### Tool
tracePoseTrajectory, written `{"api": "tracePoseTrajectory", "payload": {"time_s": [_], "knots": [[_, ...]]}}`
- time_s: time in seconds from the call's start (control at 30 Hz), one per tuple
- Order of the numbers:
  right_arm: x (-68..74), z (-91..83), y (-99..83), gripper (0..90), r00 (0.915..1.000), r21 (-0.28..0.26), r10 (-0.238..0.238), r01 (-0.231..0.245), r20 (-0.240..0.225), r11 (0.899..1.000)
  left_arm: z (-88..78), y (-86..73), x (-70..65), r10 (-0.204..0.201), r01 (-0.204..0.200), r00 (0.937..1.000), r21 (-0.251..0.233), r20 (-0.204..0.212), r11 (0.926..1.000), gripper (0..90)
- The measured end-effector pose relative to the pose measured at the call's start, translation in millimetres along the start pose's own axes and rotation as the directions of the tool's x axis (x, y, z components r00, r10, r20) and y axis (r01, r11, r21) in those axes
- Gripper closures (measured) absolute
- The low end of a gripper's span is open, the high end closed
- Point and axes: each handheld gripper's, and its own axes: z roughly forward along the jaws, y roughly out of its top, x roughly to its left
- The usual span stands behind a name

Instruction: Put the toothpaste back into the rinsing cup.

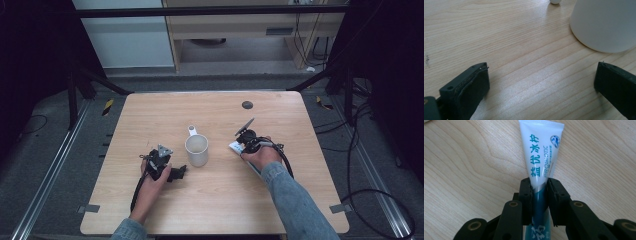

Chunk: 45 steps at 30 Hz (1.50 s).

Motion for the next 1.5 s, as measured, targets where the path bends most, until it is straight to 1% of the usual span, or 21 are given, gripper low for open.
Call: {"api": "tracePoseTrajectory", "payload": {"time_s": [0.2, 0.37, 0.43, 0.5, 0.6, 0.67, 0.7, 0.73, 0.77, 0.8, 0.83, 0.87, 0.93, 1.0, 1.07, 1.1, 1.23, 1.3, 1.33, 1.43, 1.5], "knots": [[-3.0, -1.9, 1.2, 77.1, 0.9998, 0.006, 0.007, -0.007, -0.016, 1.000, 0.0, 0.0, 0.0, -0.001, 0.001, 1.0000, 0.000, 0.000, 1.0000, 0.0], [-5.9, -3.3, 0.7, 78.1, 0.9997, -0.003, 0.006, -0.006, -0.025, 1.000, 0.0, 0.0, -0.1, -0.001, 0.001, 1.0000, 0.000, 0.000, 1.0000, 0.0], [-6.2, -3.8, 0.4, 78.3, 0.9998, -0.008, 0.001, -0.001, -0.020, 1.000, 0.0, 0.0, 0.0, -0.001, 0.001, 1.0000, 0.000, 0.000, 1.0000, 0.0], [-6.8, -5.1, -0.1, 78.4, 0.9996, -0.008, 0.001, -0.002, -0.029, 1.000, 0.0, 0.0, 0.0, -0.001, 0.001, 1.0000, 0.000, 0.000, 1.0000, 0.0], [-7.8, -8.1, -0.8, 78.5, 0.9996, -0.019, 0.008, -0.008, -0.025, 1.000, 0.0, 0.0, 0.0, -0.001, 0.001, 1.0000, 0.000, 0.000, 1.0000, 0.0], [-8.6, -9.5, -0.7, 78.6, 0.9996, -0.021, 0.004, -0.004, -0.029, 1.000, 0.0, 0.0, 0.0, -0.001, 0.001, 1.0000, -0.001, 0.000, 1.0000, 0.0], [-9.8, -11.7, -1.0, 78.6, 0.9992, -0.026, 0.007, -0.008, -0.039, 1.000, 0.0, 0.0, 0.0, -0.001, 0.001, 1.0000, 0.000, 0.000, 1.0000, 0.0], [-9.4, -12.7, -1.2, 78.7, 0.9992, -0.024, 0.017, -0.018, -0.036, 1.000, 0.0, 0.0, 0.0, 0.000, 0.000, 1.0000, 0.000, 0.000, 1.0000, 0.0], [-10.8, -13.6, -1.2, 78.8, 0.9994, -0.028, 0.005, -0.006, -0.033, 1.000, 0.0, 0.0, 0.0, -0.001, 0.001, 1.0000, 0.000, 0.000, 1.0000, 0.0], [-11.2, -14.8, -1.4, 78.8, 0.9991, -0.026, 0.013, -0.014, -0.039, 1.000, 0.0, 0.0, 0.0, 0.000, 0.000, 1.0000, 0.000, 0.000, 1.0000, 0.0], [-11.4, -15.7, -1.8, 78.8, 0.9991, -0.024, 0.022, -0.023, -0.035, 0.999, 0.0, 0.0, 0.0, -0.001, 0.001, 1.0000, 0.000, 0.000, 1.0000, 0.0], [-13.1, -17.0, -1.9, 78.9, 0.9991, -0.029, 0.016, -0.017, -0.040, 0.999, 0.0, 0.0, 0.0, -0.001, 0.001, 1.0000, 0.000, 0.000, 1.0000, 0.0], [-14.5, -19.1, -2.3, 78.9, 0.9988, -0.028, 0.025, -0.026, -0.041, 0.999, 0.0, 0.0, 0.0, -0.001, 0.001, 1.0000, 0.000, 0.000, 1.0000, 0.0], [-16.0, -22.0, -2.2, 79.0, 0.9987, -0.028, 0.024, -0.025, -0.044, 0.999, 0.0, 0.0, 0.0, 0.000, 0.000, 1.0000, 0.000, 0.000, 1.0000, 0.0], [-17.1, -24.9, -2.0, 79.0, 0.9989, -0.029, 0.031, -0.032, -0.036, 0.999, 0.0, 0.0, 0.0, 0.000, 0.000, 1.0000, 0.000, 0.000, 1.0000, 0.0], [-18.1, -27.0, -1.7, 79.0, 0.9990, -0.028, 0.026, -0.027, -0.036, 0.999, 0.0, 0.0, 0.0, 0.000, 0.000, 1.0000, 0.000, 0.000, 1.0000, 0.0], [-21.2, -35.5, -0.6, 79.1, 0.9993, -0.044, 0.022, -0.024, -0.031, 0.999, 0.0, 0.0, 0.0, 0.000, 0.000, 1.0000, 0.000, 0.000, 1.0000, 0.0], [-21.7, -38.4, -0.7, 79.1, 0.9988, -0.049, 0.036, -0.037, -0.033, 0.998, 0.0, 0.0, 0.0, 0.000, 0.000, 1.0000, 0.000, 0.000, 1.0000, 0.0], [-22.6, -39.2, -1.1, 79.1, 0.9990, -0.053, 0.030, -0.032, -0.032, 0.998, 0.0, 0.0, 0.0, 0.000, 0.000, 1.0000, 0.000, 0.000, 1.0000, 0.0], [-23.6, -42.6, -1.6, 79.1, 0.9985, -0.057, 0.044, -0.046, -0.032, 0.997, 0.0, 0.0, 0.0, 0.000, 0.000, 1.0000, 0.000, 0.000, 1.0000, 0.0], [-25.1, -45.7, -1.6, 79.1, 0.9987, -0.068, 0.039, -0.041, -0.032, 0.997, 0.0, 0.0, 0.0, 0.000, 0.000, 1.0000, 0.000, 0.000, 1.0000, 0.0]]}}
